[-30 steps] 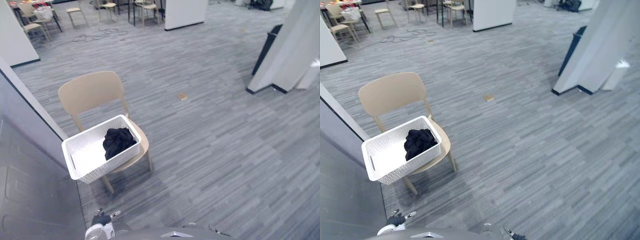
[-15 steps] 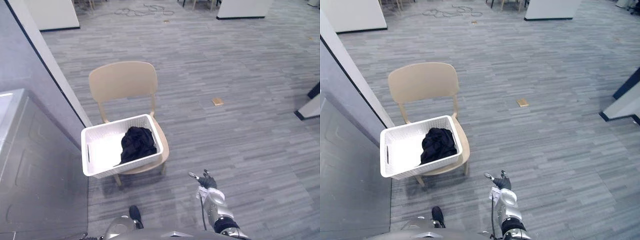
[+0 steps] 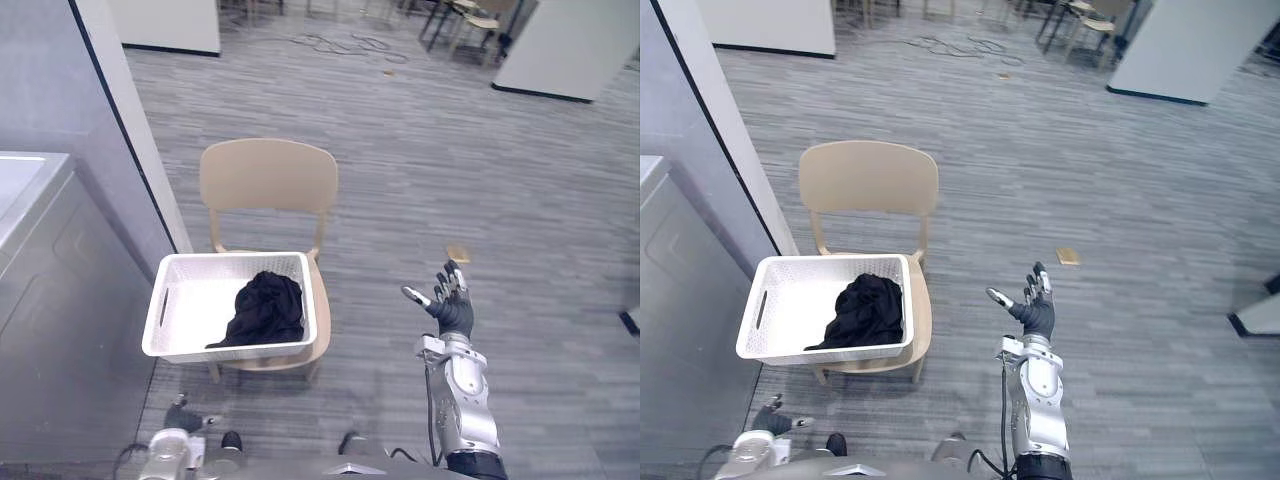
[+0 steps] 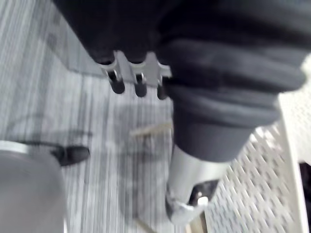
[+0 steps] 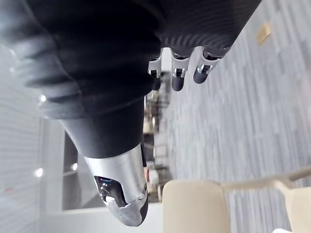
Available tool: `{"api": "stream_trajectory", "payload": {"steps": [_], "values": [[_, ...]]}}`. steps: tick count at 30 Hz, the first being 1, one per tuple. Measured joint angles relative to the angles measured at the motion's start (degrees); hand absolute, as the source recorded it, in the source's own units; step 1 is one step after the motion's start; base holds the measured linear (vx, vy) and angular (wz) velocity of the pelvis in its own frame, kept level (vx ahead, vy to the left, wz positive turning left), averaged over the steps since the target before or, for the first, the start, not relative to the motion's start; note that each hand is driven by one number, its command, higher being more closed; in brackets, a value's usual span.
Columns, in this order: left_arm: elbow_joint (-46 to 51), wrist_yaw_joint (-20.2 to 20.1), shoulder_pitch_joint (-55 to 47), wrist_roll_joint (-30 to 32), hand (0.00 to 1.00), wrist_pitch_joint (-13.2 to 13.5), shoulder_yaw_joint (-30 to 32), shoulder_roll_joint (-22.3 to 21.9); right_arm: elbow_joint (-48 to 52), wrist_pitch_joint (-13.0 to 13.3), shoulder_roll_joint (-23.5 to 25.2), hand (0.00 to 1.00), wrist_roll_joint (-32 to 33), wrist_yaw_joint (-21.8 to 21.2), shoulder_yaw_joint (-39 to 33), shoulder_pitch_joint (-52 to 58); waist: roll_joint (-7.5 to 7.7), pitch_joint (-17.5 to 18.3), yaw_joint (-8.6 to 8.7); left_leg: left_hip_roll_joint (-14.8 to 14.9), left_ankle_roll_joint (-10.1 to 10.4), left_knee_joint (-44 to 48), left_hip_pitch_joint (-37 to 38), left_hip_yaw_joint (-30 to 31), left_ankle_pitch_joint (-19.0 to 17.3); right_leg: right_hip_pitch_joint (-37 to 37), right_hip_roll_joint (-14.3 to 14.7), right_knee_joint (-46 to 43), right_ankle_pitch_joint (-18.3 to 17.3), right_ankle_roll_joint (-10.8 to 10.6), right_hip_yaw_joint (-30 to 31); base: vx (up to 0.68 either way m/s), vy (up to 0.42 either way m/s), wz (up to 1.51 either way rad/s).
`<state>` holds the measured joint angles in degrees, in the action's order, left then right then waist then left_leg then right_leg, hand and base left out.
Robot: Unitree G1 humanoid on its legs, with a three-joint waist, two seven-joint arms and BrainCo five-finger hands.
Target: Pick up the laundry basket with both hands and put the clothes into the washing machine.
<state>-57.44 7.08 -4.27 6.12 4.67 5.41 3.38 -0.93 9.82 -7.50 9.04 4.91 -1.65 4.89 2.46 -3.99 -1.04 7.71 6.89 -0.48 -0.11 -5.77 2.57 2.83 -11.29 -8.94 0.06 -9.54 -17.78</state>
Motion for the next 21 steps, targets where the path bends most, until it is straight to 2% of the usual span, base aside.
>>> {"api": "stream_trajectory", "payload": {"steps": [1,2,3,4,6,9,11,14,15,18,21], "values": [[0.0,-0.2,-0.3,0.0,0.0,0.0,-0.1,-0.7,0.0,0.0,-1.9,0.0,-1.7,-1.3,2.4,-0.7,-1.13,0.5,-0.05,1.4,0.8,-0.6,-0.5,1.5,0.5,-1.1,1.6,1.0,0.1,0.5,-2.4,0.14,-0.224,0.51],[0.0,-0.3,-0.6,0.0,0.0,0.0,-0.2,-0.8,-0.2,0.0,-3.0,0.0,-2.9,-1.6,3.8,-1.3,-1.44,0.7,-0.13,1.9,1.1,-0.9,-0.8,2.3,0.8,-1.5,2.1,1.3,0.0,0.6,-3.4,0.14,-0.225,0.69],[0.5,-0.7,-0.7,0.7,0.0,0.2,0.0,-0.6,-1.5,0.1,-5.1,0.0,-8.1,-3.0,7.2,-4.2,-1.98,0.6,-0.58,2.7,1.9,-1.2,-0.9,3.3,1.4,-2.6,3.0,1.6,-0.3,1.0,-5.0,0.08,-0.106,0.51],[0.6,-1.0,-0.8,0.9,0.0,0.4,0.1,-0.5,-3.0,0.0,-6.1,0.0,-9.7,-3.3,8.9,-6.0,-2.02,0.5,-0.71,2.9,2.0,-1.6,-0.9,3.5,1.6,-2.9,3.3,1.7,-0.4,1.1,-5.4,0.07,-0.099,0.46],[0.7,-1.3,-0.5,0.9,0.0,1.0,0.2,-0.2,-9.9,-0.1,-8.9,0.0,-15.6,-3.6,18.0,-15.4,-2.05,-0.1,-1.84,2.9,2.1,-2.7,-1.5,4.1,2.8,-2.6,3.5,1.9,-0.4,1.2,-6.5,0.02,-0.049,0.25],[0.5,-1.3,1.2,0.7,0.0,1.2,1.7,0.8,-13.9,0.0,-9.0,0.0,-16.6,-4.8,26.3,-24.1,-1.18,-2.1,-3.43,2.7,2.0,-1.7,-5.1,6.0,3.3,-0.1,3.4,0.7,-0.8,1.7,-7.7,-0.04,-0.003,0.3],[0.4,-1.2,3.3,0.8,0.0,0.9,2.4,2.5,-17.0,0.1,-8.8,0.0,-19.2,-6.0,34.9,-32.9,-0.72,-6.9,-5.48,2.8,2.1,-1.6,-7.1,7.7,4.5,1.4,3.1,-0.7,-1.1,2.2,-8.8,-0.07,-0.004,0.31],[0.2,-0.2,3.0,0.6,0.0,0.2,3.6,3.6,-24.7,1.3,-8.8,0.0,-23.1,-8.7,45.1,-42.2,0.34,-10.3,-8.2,2.4,1.9,-2.2,-10.8,8.9,6.1,5.8,2.2,-3.6,-1.7,2.7,-9.5,-0.11,-0.002,0.16],[0.2,-0.1,3.1,0.5,0.0,0.1,3.6,3.6,-25.6,1.2,-8.8,0.0,-23.3,-8.8,45.7,-42.8,0.42,-10.6,-8.3,2.4,1.9,-2.3,-11.1,9.0,6.3,6.2,2.2,-3.8,-1.7,2.7,-9.6,-0.09,-0.005,0.19],[0.9,0.4,4.4,-0.5,0.0,0.1,3.1,3.9,-32.9,1.1,-10.0,0.0,-27.4,-10.0,49.9,-47.8,1.28,-14.4,-9.27,1.8,1.7,-3.9,-12.3,10.4,8.0,7.5,1.3,-4.9,-1.7,2.7,-10.7,-0.1,-0.001,0.24],[5.7,0.9,5.8,-1.6,0.0,0.1,-0.2,4.8,-37.7,1.3,-12.5,0.0,-32.7,-10.8,53.0,-50.8,2.36,-16.0,-10.14,1.1,1.3,-3.9,-15.5,12.4,9.0,9.6,0.6,-5.8,-1.7,2.7,-12.4,-0.11,0.006,0.3]]}}
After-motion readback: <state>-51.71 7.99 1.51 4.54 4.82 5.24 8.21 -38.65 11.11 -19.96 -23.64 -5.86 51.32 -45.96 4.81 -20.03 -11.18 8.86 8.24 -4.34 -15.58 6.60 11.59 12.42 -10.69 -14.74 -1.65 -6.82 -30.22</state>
